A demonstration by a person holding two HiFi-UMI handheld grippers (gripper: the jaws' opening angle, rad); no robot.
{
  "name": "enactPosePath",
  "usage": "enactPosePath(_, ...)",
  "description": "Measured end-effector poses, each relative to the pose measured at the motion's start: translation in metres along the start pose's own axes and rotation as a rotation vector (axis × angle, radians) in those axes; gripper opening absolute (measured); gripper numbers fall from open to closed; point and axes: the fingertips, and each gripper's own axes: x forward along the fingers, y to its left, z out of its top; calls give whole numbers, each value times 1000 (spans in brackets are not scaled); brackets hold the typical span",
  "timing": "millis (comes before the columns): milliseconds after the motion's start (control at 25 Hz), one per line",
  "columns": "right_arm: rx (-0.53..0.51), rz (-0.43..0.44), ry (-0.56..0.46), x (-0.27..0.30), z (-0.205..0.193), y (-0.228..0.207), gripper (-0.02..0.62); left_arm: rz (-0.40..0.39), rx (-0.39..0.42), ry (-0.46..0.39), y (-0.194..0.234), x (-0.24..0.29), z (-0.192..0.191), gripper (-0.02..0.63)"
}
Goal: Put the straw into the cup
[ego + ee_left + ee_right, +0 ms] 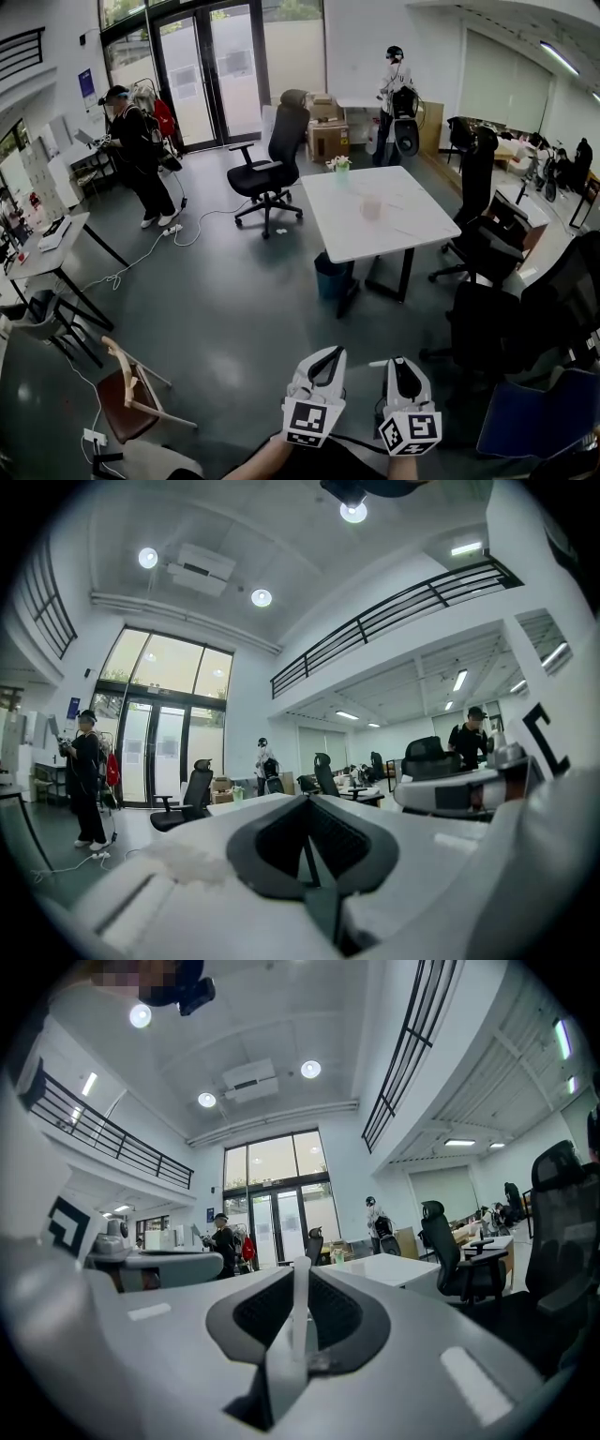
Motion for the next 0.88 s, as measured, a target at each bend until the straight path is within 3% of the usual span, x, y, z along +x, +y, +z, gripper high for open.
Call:
enactPosePath(480,-33,40,10,106,-18,-32,48,13,-47,1,50,100,-37,2)
enactPosePath(880,-8,59,58,248,-13,-74,48,-17,-74,85,109,228,-56,2)
